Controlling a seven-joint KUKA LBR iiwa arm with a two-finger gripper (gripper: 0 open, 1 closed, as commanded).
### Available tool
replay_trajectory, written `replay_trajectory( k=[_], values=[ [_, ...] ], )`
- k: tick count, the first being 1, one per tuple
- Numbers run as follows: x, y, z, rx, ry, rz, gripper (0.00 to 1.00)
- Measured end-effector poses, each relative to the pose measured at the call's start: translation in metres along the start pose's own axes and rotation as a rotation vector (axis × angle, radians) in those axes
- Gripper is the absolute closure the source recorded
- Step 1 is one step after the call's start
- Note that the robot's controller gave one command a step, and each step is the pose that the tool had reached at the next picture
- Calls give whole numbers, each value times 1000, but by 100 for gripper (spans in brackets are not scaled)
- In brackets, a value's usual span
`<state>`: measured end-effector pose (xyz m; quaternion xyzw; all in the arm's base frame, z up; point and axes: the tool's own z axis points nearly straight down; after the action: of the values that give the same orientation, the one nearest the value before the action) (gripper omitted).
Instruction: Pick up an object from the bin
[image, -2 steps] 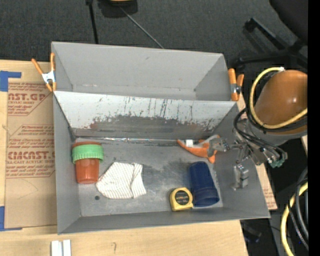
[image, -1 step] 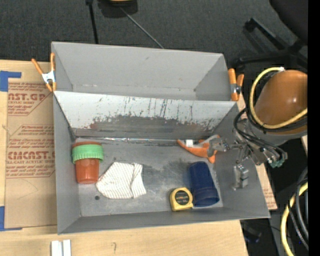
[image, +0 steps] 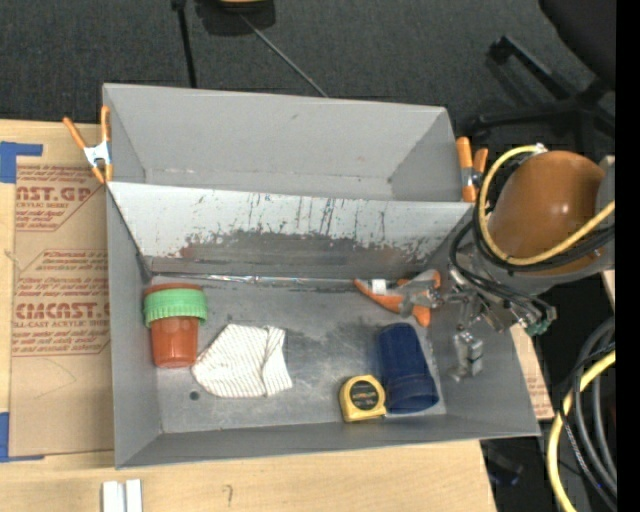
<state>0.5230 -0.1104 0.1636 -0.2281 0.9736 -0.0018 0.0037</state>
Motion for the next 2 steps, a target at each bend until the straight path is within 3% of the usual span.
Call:
replay_trajectory(
  k=[1, 2],
  values=[
    [-6, 13, 52, -1, -1, -51, 0],
    [-4, 28, 76, -9, 8, -157, 0]
  ],
)
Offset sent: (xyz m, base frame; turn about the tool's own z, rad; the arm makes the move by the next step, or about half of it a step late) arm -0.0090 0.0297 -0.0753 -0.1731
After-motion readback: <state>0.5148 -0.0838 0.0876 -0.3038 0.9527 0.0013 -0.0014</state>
